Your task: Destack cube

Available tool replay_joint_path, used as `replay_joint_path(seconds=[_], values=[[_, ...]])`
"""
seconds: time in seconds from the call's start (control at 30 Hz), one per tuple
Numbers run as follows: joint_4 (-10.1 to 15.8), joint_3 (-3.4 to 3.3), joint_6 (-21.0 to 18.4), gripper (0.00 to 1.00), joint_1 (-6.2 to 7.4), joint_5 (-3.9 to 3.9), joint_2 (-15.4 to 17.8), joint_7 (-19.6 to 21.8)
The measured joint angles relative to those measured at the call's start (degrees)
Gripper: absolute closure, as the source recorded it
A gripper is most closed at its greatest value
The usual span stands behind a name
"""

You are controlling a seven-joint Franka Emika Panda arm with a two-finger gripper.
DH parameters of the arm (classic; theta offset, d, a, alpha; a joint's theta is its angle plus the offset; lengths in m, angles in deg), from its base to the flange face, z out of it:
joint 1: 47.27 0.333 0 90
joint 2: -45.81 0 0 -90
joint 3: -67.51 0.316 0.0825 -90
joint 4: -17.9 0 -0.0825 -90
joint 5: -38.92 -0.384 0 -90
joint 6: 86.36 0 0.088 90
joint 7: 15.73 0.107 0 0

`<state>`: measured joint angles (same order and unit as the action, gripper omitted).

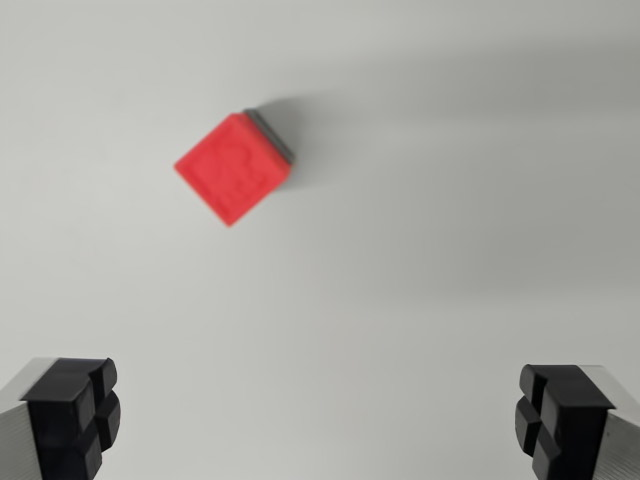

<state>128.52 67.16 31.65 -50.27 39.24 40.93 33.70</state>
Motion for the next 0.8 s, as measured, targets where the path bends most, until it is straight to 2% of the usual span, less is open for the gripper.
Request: replay_joint_path(seconds=[0.5,0.8], values=[[0.0,0.01,0.0,0.0,0.02,0.0,-0.1,-0.3],[0.4,0.24,1.0,0.0,0.15,0.0,-0.9,-2.8]])
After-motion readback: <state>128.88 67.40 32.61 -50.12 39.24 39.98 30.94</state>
